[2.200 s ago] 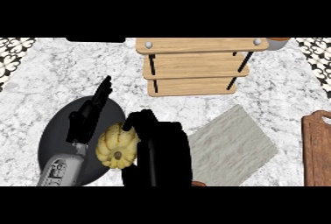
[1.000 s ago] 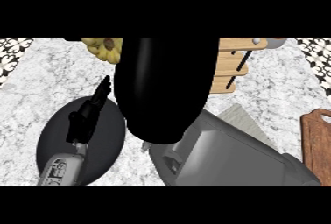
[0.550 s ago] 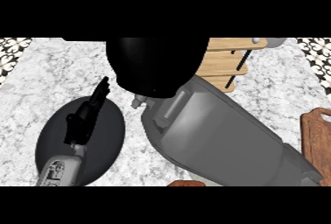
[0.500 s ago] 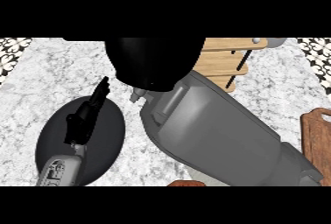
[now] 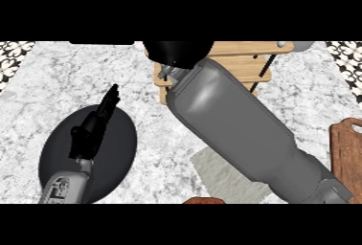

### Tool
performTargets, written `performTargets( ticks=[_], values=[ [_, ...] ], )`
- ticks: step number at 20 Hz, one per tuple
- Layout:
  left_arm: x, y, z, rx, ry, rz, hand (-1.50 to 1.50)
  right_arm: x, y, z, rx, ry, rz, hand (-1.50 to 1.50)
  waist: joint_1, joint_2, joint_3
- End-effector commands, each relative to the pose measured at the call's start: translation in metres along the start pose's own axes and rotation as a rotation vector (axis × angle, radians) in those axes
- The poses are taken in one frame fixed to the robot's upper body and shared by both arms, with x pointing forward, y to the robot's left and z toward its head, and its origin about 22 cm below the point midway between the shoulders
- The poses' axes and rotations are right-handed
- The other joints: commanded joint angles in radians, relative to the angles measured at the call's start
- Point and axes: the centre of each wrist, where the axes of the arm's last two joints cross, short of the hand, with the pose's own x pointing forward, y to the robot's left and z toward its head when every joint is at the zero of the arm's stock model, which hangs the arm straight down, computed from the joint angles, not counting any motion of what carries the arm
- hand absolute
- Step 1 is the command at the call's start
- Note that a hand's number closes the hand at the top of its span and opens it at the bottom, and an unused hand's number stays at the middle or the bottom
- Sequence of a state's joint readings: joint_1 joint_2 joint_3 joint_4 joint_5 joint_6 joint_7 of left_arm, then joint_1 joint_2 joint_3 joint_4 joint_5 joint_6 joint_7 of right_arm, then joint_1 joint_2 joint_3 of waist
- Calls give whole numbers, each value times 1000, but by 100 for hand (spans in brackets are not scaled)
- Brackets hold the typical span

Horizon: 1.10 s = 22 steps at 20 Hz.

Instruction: Pick the squash from the placemat and place it in the tiered shelf

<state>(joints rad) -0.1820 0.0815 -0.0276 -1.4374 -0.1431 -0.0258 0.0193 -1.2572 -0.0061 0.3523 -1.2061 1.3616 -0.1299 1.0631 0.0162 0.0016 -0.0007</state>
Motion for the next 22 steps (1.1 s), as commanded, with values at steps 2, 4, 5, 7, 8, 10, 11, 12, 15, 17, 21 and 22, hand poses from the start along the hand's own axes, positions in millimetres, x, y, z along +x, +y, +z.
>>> performTargets(
  ticks=[2,4,5,7,8,10,11,12,15,17,21,22],
  values=[
    [6,-3,-6,4,12,-2,0,-12,21,-8,-36,124,-31,150,-2,1,0],
    [1,6,-7,6,-1,6,0,-28,9,-12,-77,174,-303,150,3,11,2],
    [-1,2,1,-12,-8,6,0,-29,5,-18,-99,152,-325,150,4,5,2],
    [-9,3,13,4,-6,-1,0,-44,22,-29,-100,181,-330,150,15,7,1],
    [-2,9,-2,20,0,-6,0,-39,26,-23,-96,177,-335,150,4,5,1],
    [0,-16,11,-11,22,16,0,-49,43,-13,-91,174,-354,150,10,2,1],
    [0,5,-7,14,-8,11,0,-51,43,-27,-106,153,-353,150,-1,5,0],
    [-5,-10,3,18,7,3,0,-62,49,-20,-94,171,-352,150,-5,2,1],
    [-4,-2,4,1,7,6,0,-58,33,-31,-88,166,-372,150,-10,-2,1],
    [-11,9,12,8,6,13,0,-68,56,-26,-86,173,-364,150,-1,1,0],
    [-2,-15,6,-4,-1,-4,0,-90,58,-49,-135,333,-92,-150,-17,-4,0],
    [-9,-1,4,23,17,3,0,-99,65,-41,-117,343,-74,-150,-19,-3,0]
  ],
)
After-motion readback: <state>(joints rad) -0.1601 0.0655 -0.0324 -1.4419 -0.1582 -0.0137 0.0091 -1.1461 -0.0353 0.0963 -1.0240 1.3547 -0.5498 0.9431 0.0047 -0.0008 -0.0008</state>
